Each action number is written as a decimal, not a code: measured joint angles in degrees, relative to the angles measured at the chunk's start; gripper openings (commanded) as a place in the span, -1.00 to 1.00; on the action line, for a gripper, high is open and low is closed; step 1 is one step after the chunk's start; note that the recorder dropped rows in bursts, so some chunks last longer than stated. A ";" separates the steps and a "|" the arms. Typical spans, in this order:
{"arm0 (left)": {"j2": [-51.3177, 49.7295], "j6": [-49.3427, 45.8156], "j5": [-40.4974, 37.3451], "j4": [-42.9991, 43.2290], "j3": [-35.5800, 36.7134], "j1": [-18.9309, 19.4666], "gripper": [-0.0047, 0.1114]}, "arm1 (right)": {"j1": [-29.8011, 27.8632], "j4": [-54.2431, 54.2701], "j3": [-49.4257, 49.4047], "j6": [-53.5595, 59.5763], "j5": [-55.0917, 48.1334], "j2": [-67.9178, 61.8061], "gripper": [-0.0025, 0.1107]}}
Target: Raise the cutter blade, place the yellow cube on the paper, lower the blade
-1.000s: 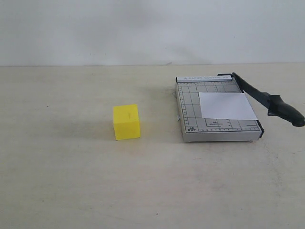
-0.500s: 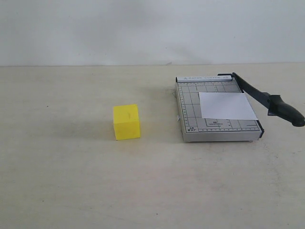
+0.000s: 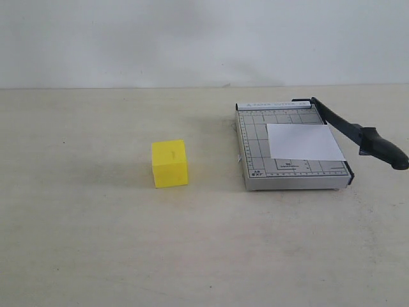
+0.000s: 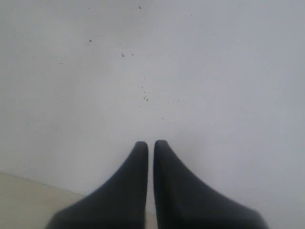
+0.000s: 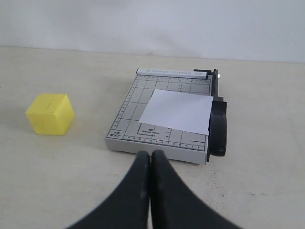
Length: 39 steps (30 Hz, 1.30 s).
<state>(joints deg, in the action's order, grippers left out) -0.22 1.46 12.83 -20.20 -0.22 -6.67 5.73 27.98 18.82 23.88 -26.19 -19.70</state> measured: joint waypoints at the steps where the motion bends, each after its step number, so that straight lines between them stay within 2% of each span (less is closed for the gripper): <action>1: 0.00 0.00 0.00 0.00 0.00 0.00 -0.84 | 0.00 0.00 0.00 0.00 0.00 0.00 -0.96; 9: 0.00 0.00 -0.15 0.00 0.00 0.00 -0.84 | 0.00 0.00 0.00 0.00 0.00 0.00 -0.96; 12: 0.00 0.00 -3.53 0.00 0.00 0.00 -0.84 | 0.00 0.00 0.00 0.00 0.16 0.00 -0.96; 16: 0.00 0.00 -13.45 0.00 -0.11 0.00 -0.84 | 0.00 0.14 -1.36 0.00 1.13 0.00 -0.96; 18: 0.00 0.00 -15.87 0.00 -0.34 0.00 -0.84 | 0.00 0.14 -2.87 0.00 1.13 0.00 -0.96; 27: -2.69 0.00 -17.14 -1.93 -0.95 0.00 -0.84 | 0.00 0.14 -9.64 0.00 2.54 0.27 -0.96; 36: -9.53 -3.50 -17.53 -3.95 -8.41 0.00 -0.84 | 0.00 0.14 -15.46 0.00 10.31 0.50 -0.96; 39: -14.53 -4.30 -19.96 -4.06 -11.75 -0.54 -0.84 | 0.00 0.14 -17.30 0.00 11.02 0.50 -0.96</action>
<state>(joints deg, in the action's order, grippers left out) -14.74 -2.84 -7.13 -24.27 -11.96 -7.21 5.73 28.11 1.52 23.88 -15.17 -19.20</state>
